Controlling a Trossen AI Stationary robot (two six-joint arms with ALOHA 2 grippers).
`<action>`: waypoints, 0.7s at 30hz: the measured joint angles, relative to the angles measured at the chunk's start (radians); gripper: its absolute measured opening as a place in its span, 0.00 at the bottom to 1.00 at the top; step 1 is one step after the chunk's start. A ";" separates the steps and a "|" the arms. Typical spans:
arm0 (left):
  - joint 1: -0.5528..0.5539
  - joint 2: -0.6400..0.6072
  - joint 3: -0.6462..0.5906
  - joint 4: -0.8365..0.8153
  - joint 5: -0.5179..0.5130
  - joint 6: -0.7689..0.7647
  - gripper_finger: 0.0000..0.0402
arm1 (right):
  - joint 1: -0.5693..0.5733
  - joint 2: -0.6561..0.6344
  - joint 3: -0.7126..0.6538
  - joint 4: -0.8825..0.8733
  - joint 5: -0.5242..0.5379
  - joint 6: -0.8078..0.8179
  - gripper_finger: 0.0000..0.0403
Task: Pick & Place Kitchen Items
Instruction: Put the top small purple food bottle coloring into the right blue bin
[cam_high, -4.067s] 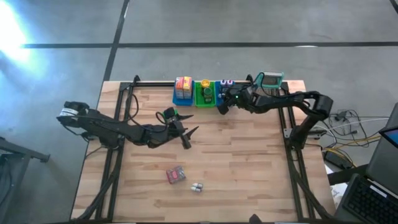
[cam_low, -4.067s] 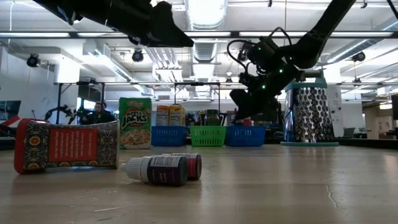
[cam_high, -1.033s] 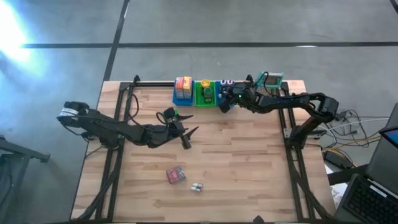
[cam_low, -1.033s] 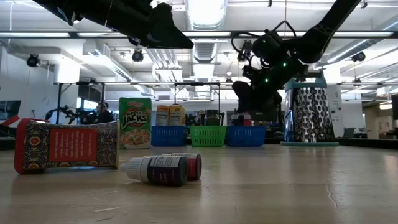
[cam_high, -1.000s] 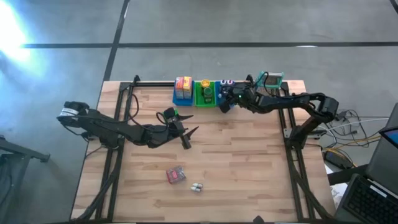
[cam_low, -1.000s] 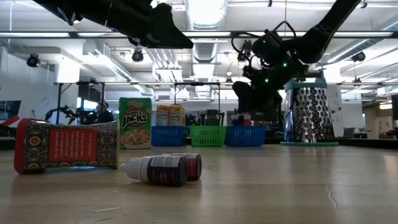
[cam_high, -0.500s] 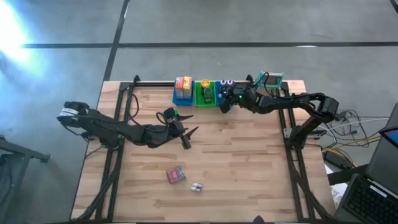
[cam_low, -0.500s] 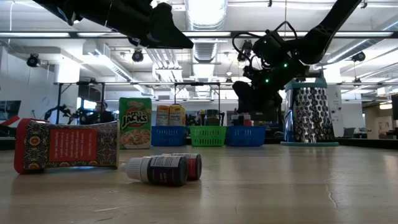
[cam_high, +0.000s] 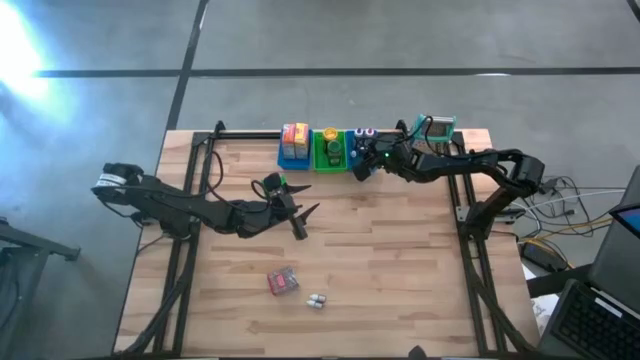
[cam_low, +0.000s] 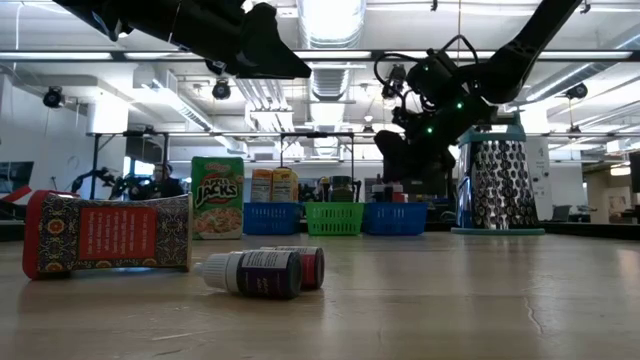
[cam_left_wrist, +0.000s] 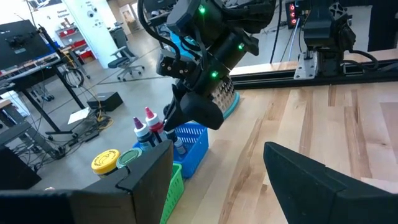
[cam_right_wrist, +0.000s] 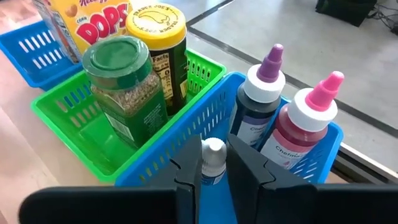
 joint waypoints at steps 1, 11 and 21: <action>0.000 0.000 0.000 0.000 0.000 0.000 0.64 | -0.003 0.000 -0.001 -0.001 0.000 -0.002 0.11; 0.001 0.000 0.000 0.000 0.000 -0.002 0.64 | -0.018 0.000 -0.016 -0.002 0.000 0.017 0.11; 0.001 0.000 0.000 0.000 0.000 -0.022 0.64 | -0.015 0.002 -0.017 0.009 0.000 0.018 0.11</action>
